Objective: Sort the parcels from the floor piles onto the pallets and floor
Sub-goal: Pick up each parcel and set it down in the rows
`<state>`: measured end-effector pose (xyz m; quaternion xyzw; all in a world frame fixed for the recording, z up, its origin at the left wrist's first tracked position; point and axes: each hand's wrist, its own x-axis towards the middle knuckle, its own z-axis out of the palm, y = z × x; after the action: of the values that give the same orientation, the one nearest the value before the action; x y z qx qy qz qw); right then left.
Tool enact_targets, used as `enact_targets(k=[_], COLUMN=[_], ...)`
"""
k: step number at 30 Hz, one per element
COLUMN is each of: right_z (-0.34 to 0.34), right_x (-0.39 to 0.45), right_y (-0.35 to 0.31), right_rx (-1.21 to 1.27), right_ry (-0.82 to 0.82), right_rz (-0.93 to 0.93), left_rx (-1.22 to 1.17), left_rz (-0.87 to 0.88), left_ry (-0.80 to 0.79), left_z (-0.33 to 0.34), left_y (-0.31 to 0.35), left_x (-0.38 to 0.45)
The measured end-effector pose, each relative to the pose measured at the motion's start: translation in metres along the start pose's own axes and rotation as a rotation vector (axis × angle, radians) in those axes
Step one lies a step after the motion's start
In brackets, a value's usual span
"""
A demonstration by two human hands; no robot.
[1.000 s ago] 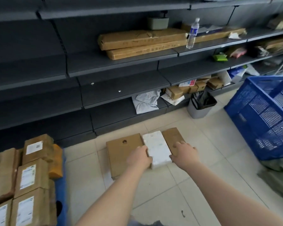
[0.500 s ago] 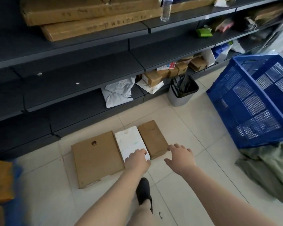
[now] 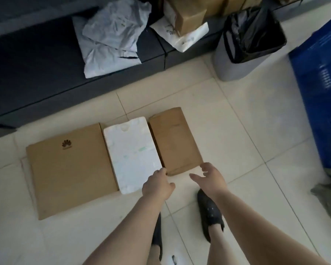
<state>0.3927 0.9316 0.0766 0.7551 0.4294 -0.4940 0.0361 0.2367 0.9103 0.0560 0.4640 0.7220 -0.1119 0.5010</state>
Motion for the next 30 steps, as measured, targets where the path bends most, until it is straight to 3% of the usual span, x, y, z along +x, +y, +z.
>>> enact_targets(k=[3, 7, 11, 15, 22, 26, 30], right_z=[0.024, 0.049, 0.065, 0.06, -0.007, -0.054, -0.097], right_x=[0.075, 0.166, 0.246, 0.28, 0.199, 0.12, 0.004], right_y=[0.033, 0.065, 0.079, 0.085, 0.061, 0.003, -0.082], right_rx=[0.106, 0.041, 0.003, 0.004, 0.101, 0.099, 0.052], right_ry=[0.019, 0.04, -0.011, -0.028, 0.03, 0.061, 0.012], right_rz=[0.054, 0.026, 0.06, 0.091, -0.061, -0.208, -0.374], left_rx=[-0.261, -0.583, -0.741, -0.907, -1.174, -1.221, -1.258], left_rz=[-0.104, -0.214, -0.391, -0.488, -0.326, -0.222, -0.249], left_ry=[-0.044, 0.03, 0.105, 0.02, 0.185, 0.358, 0.438], left_z=[0.055, 0.105, 0.13, 0.136, 0.108, 0.043, -0.024], left_y=[-0.002, 0.001, -0.007, -0.012, 0.027, 0.052, 0.05], left_x=[0.073, 0.158, 0.223, 0.252, 0.159, 0.058, -0.061])
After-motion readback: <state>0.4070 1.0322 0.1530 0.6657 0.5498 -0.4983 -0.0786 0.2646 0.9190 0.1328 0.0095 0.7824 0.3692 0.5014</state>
